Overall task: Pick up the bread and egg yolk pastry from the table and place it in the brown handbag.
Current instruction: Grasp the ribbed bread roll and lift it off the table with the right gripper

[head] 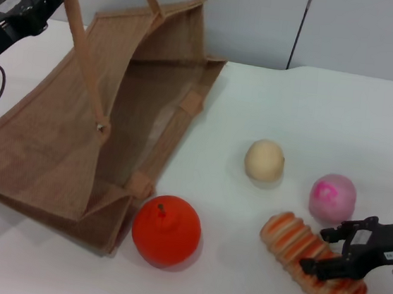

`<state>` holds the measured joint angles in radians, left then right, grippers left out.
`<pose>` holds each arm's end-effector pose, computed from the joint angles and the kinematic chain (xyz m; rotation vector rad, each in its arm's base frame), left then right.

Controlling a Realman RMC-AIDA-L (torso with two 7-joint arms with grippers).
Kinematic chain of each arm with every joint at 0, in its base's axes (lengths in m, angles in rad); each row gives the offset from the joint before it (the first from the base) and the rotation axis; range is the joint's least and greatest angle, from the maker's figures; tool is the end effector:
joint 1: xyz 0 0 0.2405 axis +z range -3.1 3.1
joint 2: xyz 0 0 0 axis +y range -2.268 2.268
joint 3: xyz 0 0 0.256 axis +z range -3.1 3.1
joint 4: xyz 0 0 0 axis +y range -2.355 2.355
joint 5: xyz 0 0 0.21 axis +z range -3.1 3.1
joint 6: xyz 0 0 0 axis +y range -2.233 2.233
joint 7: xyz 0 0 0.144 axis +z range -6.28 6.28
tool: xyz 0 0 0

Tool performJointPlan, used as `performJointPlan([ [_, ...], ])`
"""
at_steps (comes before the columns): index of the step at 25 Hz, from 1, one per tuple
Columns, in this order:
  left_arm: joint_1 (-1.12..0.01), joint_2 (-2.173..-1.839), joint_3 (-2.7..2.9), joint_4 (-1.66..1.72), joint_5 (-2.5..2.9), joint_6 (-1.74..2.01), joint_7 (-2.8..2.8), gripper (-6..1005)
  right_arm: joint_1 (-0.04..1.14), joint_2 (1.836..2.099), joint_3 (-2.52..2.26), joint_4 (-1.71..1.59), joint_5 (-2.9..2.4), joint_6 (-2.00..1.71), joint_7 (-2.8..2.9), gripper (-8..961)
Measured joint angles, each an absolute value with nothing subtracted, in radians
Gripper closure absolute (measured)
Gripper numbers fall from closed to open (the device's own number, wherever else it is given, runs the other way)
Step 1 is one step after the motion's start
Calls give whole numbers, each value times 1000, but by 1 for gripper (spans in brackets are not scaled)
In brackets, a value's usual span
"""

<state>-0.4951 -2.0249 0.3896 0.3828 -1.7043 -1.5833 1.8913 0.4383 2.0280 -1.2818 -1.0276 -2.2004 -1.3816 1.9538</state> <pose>-0.2827 0.3439 0.0773 -1.9176 -0.6781 -1.3896 0.2610 0.3276 -0.0155 -2.8425 0.7923 -0.1100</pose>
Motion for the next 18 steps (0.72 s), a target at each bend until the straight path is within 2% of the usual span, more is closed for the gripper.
performJointPlan([
  [9,-499,-2025,390,381,-1704,-1581,1894,883,453,2026,-1303,-1020,-2201,-1389,1948,186],
  [13,-503,-2025,390,379,-1704,-1573,1894,883,463,2023,-1293,-1015,-2194,-1414,1957,328],
  [18,-506,-2025,390,377,-1701,-1566,1894,882,465,2022,-1288,-1020,-2192,-1420,1951,391],
])
